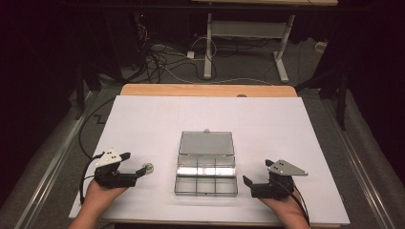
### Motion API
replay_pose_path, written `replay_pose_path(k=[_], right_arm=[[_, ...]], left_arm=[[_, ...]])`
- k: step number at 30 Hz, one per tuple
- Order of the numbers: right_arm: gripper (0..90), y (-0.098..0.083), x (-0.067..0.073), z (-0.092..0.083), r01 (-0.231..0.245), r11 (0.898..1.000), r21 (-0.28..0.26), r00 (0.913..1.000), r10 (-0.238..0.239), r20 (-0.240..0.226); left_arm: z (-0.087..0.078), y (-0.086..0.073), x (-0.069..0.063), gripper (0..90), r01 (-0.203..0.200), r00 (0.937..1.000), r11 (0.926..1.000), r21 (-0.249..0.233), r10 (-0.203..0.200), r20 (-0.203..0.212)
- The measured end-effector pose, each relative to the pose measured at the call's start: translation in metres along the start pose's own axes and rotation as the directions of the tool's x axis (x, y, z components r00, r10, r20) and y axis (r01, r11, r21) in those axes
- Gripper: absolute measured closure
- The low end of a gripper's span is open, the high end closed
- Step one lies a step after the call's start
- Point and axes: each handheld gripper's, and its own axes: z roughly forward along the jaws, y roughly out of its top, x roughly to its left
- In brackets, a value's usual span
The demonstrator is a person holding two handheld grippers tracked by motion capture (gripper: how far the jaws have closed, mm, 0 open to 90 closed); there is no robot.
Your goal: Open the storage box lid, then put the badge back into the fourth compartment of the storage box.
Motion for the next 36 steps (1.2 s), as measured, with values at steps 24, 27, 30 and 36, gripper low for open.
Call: replay_pose_path(k=[24, 27, 30, 36], right_arm=[[0.4, -0.003, 0.001, -0.004, 0.01, 1.0, 0.009, 0.9999, -0.01, -0.005], [0.4, -0.004, 0.001, -0.005, 0.018, 1.0, 0.01, 0.9998, -0.018, -0.01], [0.4, -0.005, 0.0, -0.008, 0.014, 1.0, 0.004, 0.9999, -0.014, -0.009], [0.4, -0.004, -0.002, -0.01, 0.006, 1.0, -0.001, 1.0, -0.006, -0.003]], left_arm=[[0.036, 0.003, -0.003, 31.6, -0.114, 0.993, 0.9788, 0.17, 0.106, 0.051], [0.037, 0.004, -0.004, 34.3, -0.116, 0.993, 0.9788, 0.169, 0.11, 0.042], [0.037, 0.004, -0.004, 35.3, -0.123, 0.9921, 0.9778, 0.169, 0.118, 0.042], [0.037, 0.003, -0.005, 38.6, -0.125, 0.9917, 0.9781, 0.166, 0.118, 0.05]])
